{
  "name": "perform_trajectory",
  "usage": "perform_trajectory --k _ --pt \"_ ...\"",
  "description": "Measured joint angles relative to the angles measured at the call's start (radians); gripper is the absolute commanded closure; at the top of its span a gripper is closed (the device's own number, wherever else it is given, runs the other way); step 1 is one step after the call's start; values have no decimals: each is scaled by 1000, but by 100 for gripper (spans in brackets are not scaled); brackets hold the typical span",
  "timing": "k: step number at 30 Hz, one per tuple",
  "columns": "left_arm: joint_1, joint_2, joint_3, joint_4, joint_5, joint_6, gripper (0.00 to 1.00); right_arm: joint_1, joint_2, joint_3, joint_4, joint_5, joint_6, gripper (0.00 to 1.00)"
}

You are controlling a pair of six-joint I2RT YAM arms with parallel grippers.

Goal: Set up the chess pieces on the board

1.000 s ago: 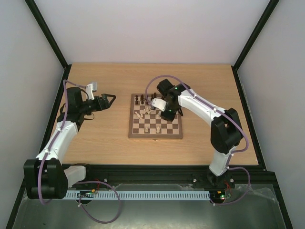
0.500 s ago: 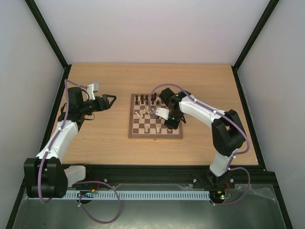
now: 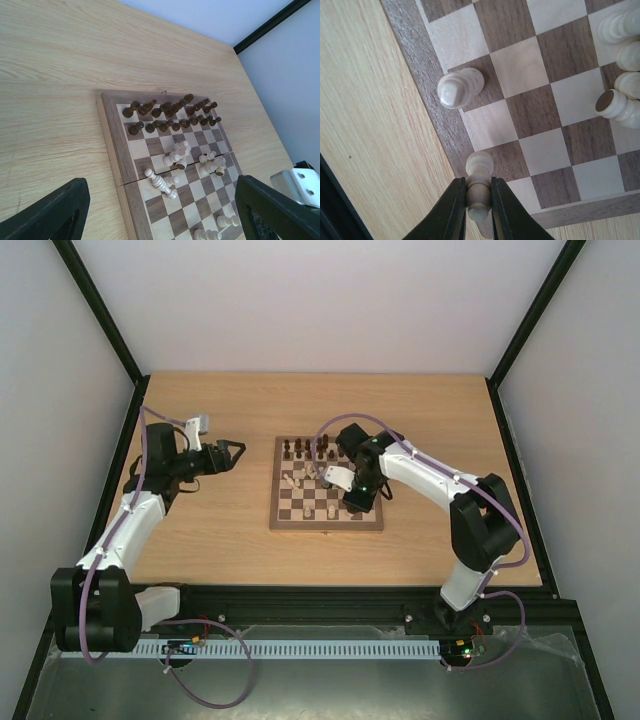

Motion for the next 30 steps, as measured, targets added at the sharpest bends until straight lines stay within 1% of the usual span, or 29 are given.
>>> perform_trajectory --k 4,13,20,30 --pt "-5 7 0 -1 -2 2 17 0 -17 -9 1 -2 -1 87" --pt "-5 10 0 -1 -6 3 17 2 -17 -30 24 58 20 87" --pt "-5 10 0 -1 -10 3 17 26 8 -30 42 61 31 87" --pt "-5 10 0 -2 -15 3 17 28 19 -37 72 84 40 87"
